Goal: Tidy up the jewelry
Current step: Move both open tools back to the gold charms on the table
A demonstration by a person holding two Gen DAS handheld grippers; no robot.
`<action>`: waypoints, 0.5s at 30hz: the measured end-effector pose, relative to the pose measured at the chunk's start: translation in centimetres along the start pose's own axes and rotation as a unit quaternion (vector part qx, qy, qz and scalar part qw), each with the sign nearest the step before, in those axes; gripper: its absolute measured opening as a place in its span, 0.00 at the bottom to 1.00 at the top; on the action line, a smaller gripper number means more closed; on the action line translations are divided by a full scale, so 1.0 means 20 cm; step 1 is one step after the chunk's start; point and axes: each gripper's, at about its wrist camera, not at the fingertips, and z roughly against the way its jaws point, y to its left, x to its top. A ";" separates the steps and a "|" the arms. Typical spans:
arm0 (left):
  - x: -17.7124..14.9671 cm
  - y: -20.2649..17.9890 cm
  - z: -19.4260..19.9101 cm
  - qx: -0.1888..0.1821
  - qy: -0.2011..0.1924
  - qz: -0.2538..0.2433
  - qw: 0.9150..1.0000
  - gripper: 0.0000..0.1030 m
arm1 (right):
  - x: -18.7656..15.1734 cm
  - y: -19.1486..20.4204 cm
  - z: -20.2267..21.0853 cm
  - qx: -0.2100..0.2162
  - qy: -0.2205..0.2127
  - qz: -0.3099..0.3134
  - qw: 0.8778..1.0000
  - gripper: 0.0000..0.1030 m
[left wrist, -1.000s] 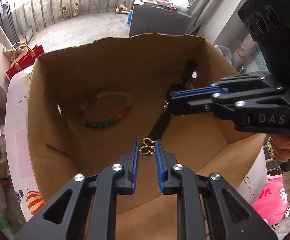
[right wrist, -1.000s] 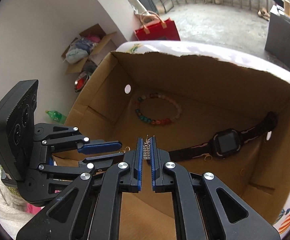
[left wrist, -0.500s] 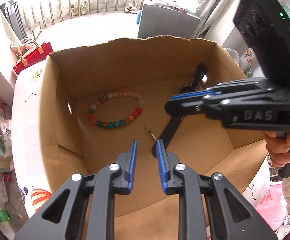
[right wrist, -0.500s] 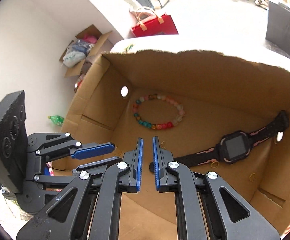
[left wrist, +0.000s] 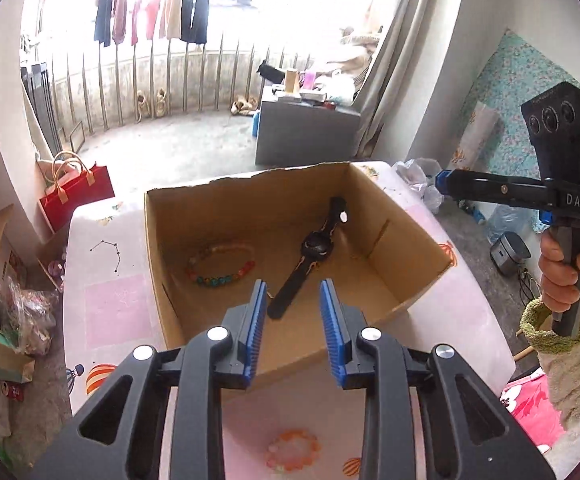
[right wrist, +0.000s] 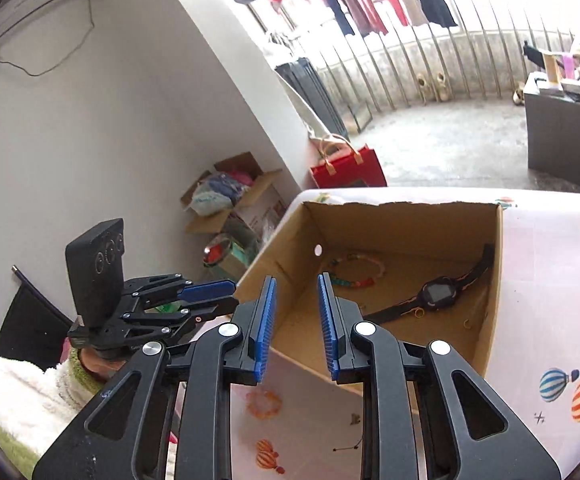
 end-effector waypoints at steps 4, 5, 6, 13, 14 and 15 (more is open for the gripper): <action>-0.16 -0.10 0.15 -0.012 -0.028 -0.024 0.999 0.38 | -0.18 0.05 0.16 -0.014 -0.028 0.006 0.999 0.26; -0.20 -0.12 0.16 -0.010 -0.028 -0.027 0.999 0.40 | -0.24 0.05 0.18 -0.026 -0.028 0.002 0.999 0.26; -0.25 -0.14 0.16 -0.008 -0.024 -0.027 0.999 0.42 | -0.30 0.04 0.18 -0.037 -0.027 -0.005 0.999 0.26; -0.51 -0.24 -0.11 0.014 0.041 -0.028 0.999 0.46 | -0.66 -0.12 0.00 -0.102 0.024 -0.096 0.990 0.28; -0.53 -0.26 -0.16 0.016 0.047 -0.030 0.998 0.46 | -0.69 -0.14 -0.04 -0.110 0.032 -0.105 0.988 0.28; -0.54 -0.27 -0.20 0.020 0.051 -0.034 0.998 0.46 | -0.72 -0.16 -0.07 -0.119 0.038 -0.111 0.986 0.28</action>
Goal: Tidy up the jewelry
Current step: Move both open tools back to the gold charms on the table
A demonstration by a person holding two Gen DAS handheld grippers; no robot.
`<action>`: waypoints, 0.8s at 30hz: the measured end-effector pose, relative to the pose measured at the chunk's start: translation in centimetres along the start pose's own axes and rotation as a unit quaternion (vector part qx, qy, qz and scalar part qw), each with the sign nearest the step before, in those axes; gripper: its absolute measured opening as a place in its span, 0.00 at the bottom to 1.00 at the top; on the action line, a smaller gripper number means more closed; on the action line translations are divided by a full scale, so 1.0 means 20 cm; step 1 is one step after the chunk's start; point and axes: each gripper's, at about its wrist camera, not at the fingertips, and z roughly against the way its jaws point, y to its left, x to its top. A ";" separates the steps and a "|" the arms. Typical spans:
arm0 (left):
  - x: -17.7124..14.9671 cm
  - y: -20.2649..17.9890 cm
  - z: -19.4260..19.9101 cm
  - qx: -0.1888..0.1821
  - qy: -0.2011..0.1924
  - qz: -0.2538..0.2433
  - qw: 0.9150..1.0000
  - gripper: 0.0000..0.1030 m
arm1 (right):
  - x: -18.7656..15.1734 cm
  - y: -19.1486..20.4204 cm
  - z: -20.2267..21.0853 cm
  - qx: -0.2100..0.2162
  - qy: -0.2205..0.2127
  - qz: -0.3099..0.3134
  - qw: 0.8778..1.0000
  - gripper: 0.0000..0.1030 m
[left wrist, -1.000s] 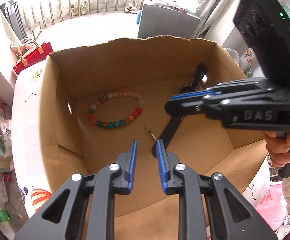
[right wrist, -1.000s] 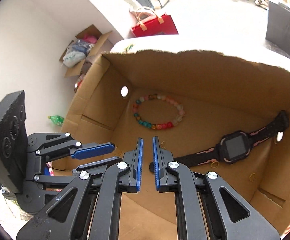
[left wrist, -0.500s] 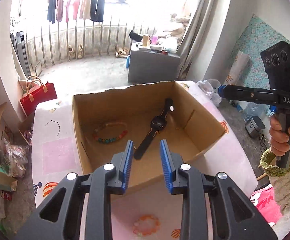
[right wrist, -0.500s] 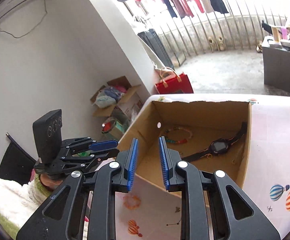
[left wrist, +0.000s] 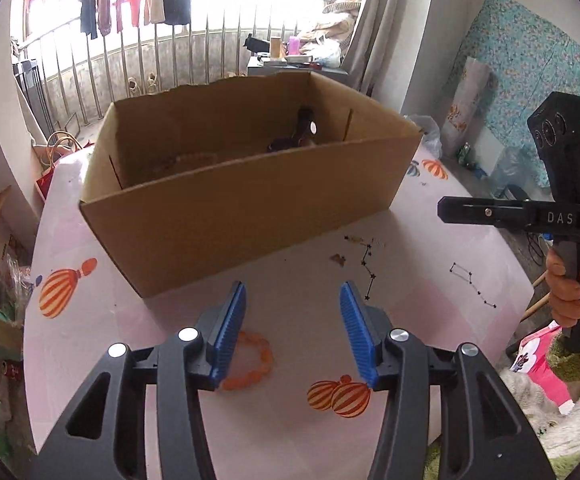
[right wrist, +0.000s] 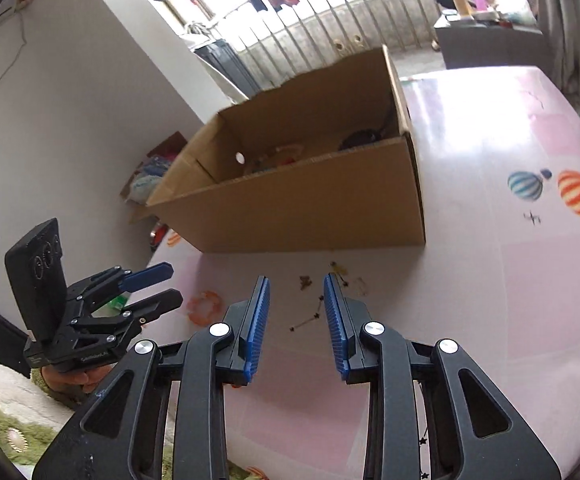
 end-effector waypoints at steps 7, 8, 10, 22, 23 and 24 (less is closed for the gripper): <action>0.01 -0.14 -0.20 -0.001 0.020 -0.043 0.999 0.46 | 0.00 0.00 -0.20 -0.079 0.017 0.061 0.995 0.28; 0.01 -0.16 -0.22 0.001 0.024 -0.049 0.999 0.46 | 0.00 0.00 -0.23 -0.087 0.020 0.069 0.994 0.27; 0.02 -0.18 -0.26 0.002 0.030 -0.054 0.998 0.46 | 0.02 -0.01 -0.28 -0.094 0.028 0.082 0.992 0.23; 0.03 -0.20 -0.33 0.005 0.038 -0.072 0.997 0.46 | 0.00 0.02 -0.43 -0.112 0.053 0.156 0.980 0.04; 0.03 -0.20 -0.34 0.004 0.037 -0.073 0.997 0.46 | 0.01 0.01 -0.43 -0.112 0.054 0.155 0.980 0.02; 0.03 -0.20 -0.34 0.002 0.037 -0.073 0.997 0.46 | 0.01 0.01 -0.43 -0.109 0.055 0.151 0.981 0.02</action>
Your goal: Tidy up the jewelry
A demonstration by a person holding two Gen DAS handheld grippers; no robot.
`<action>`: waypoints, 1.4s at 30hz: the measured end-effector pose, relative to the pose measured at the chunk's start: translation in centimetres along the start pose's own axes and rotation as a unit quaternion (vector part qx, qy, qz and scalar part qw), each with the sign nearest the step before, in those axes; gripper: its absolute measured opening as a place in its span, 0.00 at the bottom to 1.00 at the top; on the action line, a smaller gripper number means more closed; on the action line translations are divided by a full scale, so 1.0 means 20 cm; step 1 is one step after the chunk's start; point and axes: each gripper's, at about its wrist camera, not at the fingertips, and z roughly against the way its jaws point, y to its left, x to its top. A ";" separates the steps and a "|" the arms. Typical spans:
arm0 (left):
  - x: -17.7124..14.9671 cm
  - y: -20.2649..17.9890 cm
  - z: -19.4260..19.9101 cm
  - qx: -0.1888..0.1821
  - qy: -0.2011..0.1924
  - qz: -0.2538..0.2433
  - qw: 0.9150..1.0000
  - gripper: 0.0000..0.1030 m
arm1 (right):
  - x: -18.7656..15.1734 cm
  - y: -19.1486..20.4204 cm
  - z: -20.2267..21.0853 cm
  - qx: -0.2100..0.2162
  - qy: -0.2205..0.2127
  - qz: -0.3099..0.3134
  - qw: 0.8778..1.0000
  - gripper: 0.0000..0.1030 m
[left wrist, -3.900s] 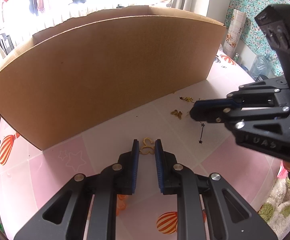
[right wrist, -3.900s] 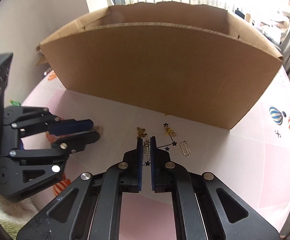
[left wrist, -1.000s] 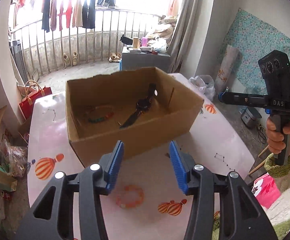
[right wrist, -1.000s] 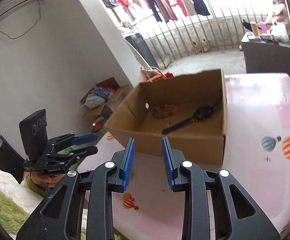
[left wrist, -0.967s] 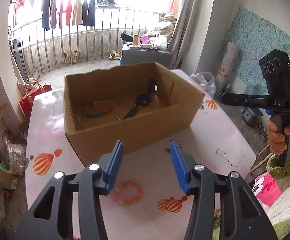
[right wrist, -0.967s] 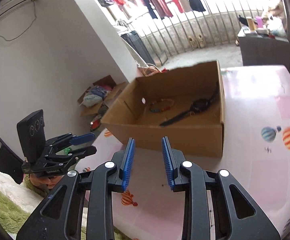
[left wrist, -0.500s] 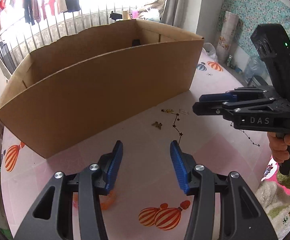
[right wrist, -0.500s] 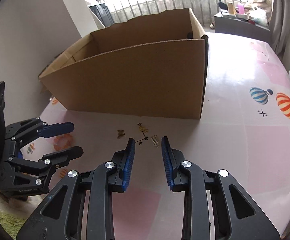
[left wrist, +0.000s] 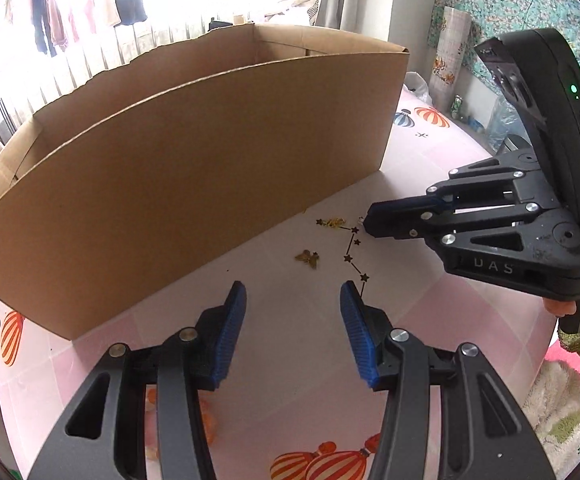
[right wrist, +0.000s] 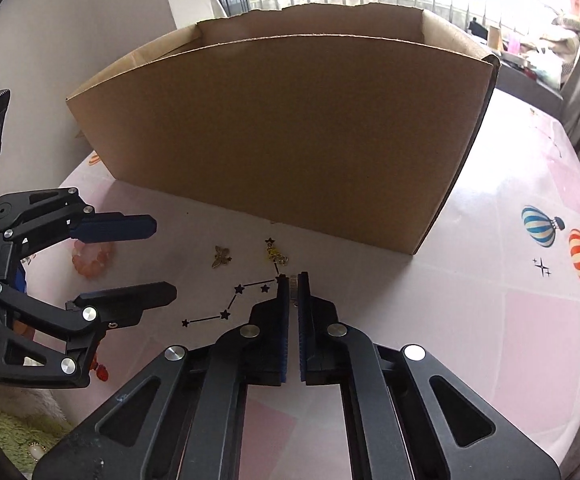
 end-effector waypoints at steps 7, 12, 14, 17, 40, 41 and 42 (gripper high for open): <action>0.03 -0.02 -0.04 -0.006 -0.004 -0.020 1.000 0.43 | -0.02 -0.05 0.01 0.021 0.001 -0.046 0.999 0.00; 0.06 -0.03 -0.09 -0.007 0.003 -0.022 1.000 0.34 | -0.04 -0.09 0.01 0.033 -0.004 -0.076 0.997 0.00; 0.07 -0.03 -0.11 -0.009 0.007 -0.020 1.000 0.30 | -0.04 -0.10 0.01 0.040 -0.007 -0.087 0.995 0.00; 0.07 -0.04 -0.12 -0.008 0.009 -0.021 1.000 0.28 | -0.05 -0.13 0.02 0.048 -0.010 -0.099 0.994 0.00; 0.11 -0.06 -0.15 -0.006 0.011 -0.027 1.000 0.12 | -0.16 -0.25 0.10 0.065 -0.018 -0.121 0.990 0.00; 0.11 -0.06 -0.15 -0.006 0.011 -0.026 1.000 0.12 | -0.16 -0.25 0.10 0.065 -0.017 -0.121 0.990 0.00; 0.10 -0.06 -0.14 -0.007 0.011 -0.026 1.000 0.12 | -0.16 -0.26 0.11 0.064 -0.017 -0.122 0.990 0.00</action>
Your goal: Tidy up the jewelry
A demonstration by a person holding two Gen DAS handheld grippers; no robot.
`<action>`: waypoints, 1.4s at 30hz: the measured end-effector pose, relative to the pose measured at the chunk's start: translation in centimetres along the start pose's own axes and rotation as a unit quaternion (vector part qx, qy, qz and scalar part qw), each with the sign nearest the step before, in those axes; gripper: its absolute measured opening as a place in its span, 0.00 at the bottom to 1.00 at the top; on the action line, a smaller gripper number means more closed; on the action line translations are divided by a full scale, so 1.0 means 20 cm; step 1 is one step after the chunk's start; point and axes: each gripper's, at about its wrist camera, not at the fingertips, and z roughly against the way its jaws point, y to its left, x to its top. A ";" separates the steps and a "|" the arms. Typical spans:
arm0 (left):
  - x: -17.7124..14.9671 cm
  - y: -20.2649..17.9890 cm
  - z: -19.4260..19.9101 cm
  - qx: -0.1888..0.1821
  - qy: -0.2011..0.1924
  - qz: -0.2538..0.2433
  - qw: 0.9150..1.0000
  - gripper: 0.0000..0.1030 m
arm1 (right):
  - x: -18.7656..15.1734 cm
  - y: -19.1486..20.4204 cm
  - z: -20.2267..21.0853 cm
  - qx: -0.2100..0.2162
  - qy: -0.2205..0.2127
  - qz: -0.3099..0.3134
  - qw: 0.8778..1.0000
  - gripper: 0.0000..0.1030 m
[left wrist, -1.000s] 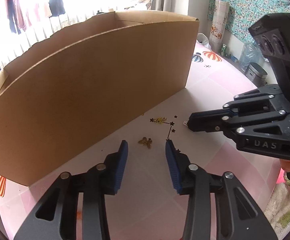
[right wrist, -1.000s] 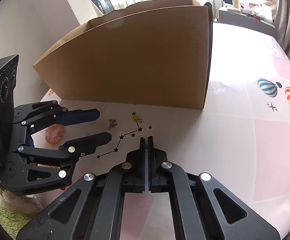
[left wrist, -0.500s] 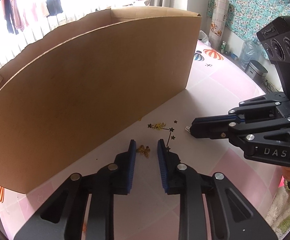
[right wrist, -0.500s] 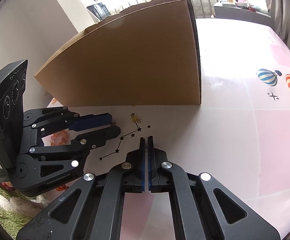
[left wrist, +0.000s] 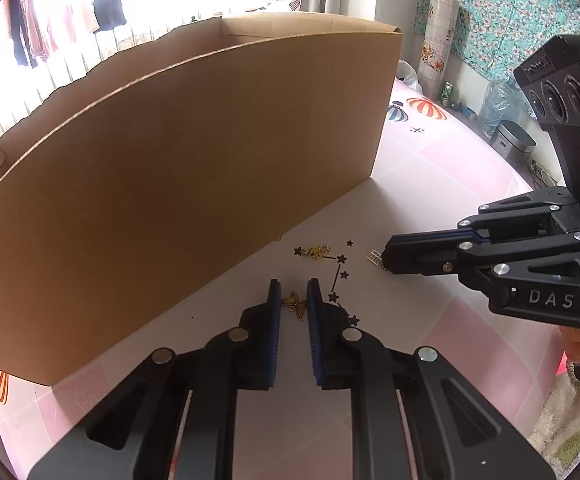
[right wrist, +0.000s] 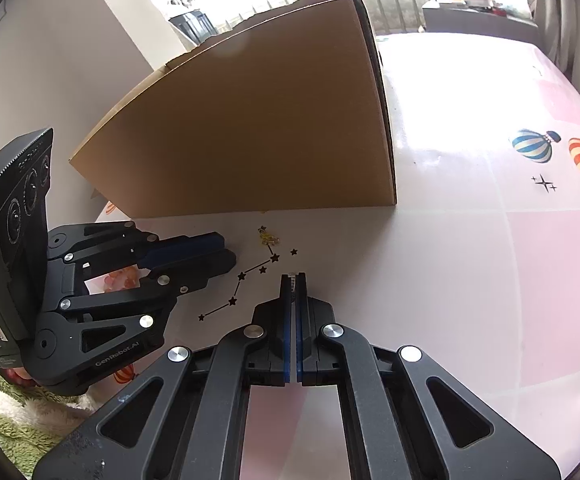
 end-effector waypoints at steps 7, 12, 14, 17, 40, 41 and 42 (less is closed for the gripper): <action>-0.01 0.01 0.02 -0.001 -0.005 0.004 1.000 0.12 | 0.02 0.05 -0.01 0.000 -0.006 0.000 1.000 0.00; -0.02 0.02 0.07 0.001 -0.011 0.005 1.000 0.12 | 0.01 0.05 0.03 -0.003 -0.011 0.006 1.000 0.00; -0.02 0.02 0.08 0.002 -0.013 0.006 1.000 0.12 | 0.01 0.06 0.04 -0.004 -0.012 0.008 1.000 0.00; -0.03 0.03 0.09 0.003 -0.014 0.008 1.000 0.12 | 0.01 0.09 0.02 -0.008 -0.008 0.010 1.000 0.06; -0.05 0.05 0.05 -0.008 -0.016 0.027 0.999 0.12 | 0.10 0.16 -0.08 -0.078 0.006 0.069 0.995 0.00; -0.05 0.06 0.06 -0.008 -0.018 0.027 0.999 0.12 | 0.11 0.15 -0.08 -0.077 0.005 0.065 0.995 0.00; -0.05 0.06 0.07 -0.008 -0.020 0.028 0.999 0.12 | 0.11 0.15 -0.07 -0.077 0.003 0.063 0.995 0.00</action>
